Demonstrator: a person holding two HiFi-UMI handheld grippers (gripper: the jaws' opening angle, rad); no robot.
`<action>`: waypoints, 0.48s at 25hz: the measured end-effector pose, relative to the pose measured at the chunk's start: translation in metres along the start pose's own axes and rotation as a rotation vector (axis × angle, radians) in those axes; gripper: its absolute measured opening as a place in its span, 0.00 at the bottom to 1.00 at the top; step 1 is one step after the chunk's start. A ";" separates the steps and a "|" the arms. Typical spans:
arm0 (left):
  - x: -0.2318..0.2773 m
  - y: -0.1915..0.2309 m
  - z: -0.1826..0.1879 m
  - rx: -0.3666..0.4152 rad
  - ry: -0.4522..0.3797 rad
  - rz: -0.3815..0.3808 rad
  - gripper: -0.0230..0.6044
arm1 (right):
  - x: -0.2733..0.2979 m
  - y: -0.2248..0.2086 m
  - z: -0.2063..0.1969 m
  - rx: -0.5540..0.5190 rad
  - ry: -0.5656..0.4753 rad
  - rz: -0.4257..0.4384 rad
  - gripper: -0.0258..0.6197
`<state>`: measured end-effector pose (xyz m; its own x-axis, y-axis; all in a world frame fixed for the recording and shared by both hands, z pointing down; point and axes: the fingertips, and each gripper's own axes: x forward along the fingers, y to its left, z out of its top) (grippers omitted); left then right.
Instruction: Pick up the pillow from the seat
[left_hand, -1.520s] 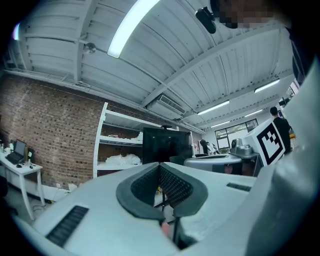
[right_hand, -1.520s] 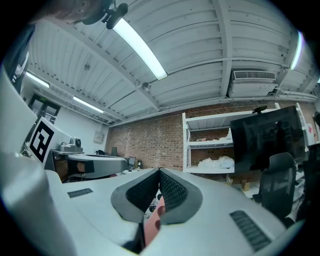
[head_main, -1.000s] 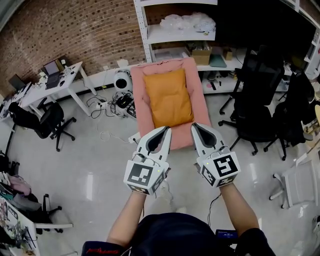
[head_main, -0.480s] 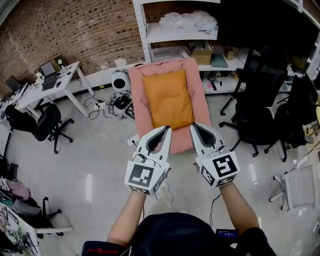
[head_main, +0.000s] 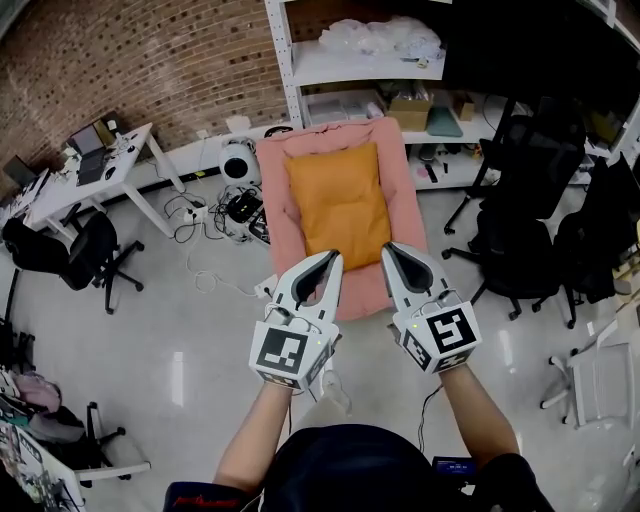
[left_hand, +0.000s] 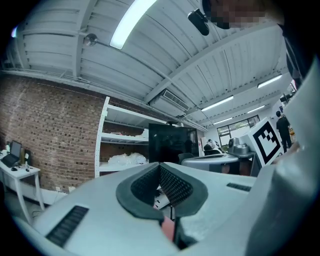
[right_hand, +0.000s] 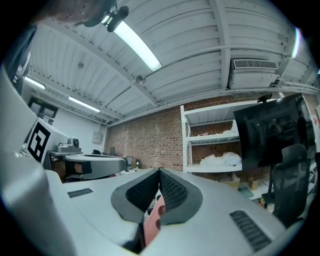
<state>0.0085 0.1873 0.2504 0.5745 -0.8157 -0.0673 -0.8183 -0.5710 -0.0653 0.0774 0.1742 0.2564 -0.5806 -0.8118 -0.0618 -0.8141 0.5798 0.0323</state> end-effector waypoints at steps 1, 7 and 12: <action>0.003 0.006 0.000 -0.002 0.000 -0.001 0.04 | 0.007 -0.001 0.000 0.000 0.001 -0.001 0.07; 0.021 0.043 0.003 -0.010 -0.003 -0.011 0.04 | 0.045 -0.005 0.005 -0.012 0.007 -0.012 0.07; 0.034 0.070 0.002 -0.018 -0.010 -0.030 0.04 | 0.076 -0.006 0.008 -0.023 0.006 -0.026 0.07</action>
<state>-0.0293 0.1200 0.2415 0.5985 -0.7975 -0.0760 -0.8011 -0.5964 -0.0499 0.0381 0.1092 0.2434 -0.5595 -0.8269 -0.0570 -0.8287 0.5571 0.0534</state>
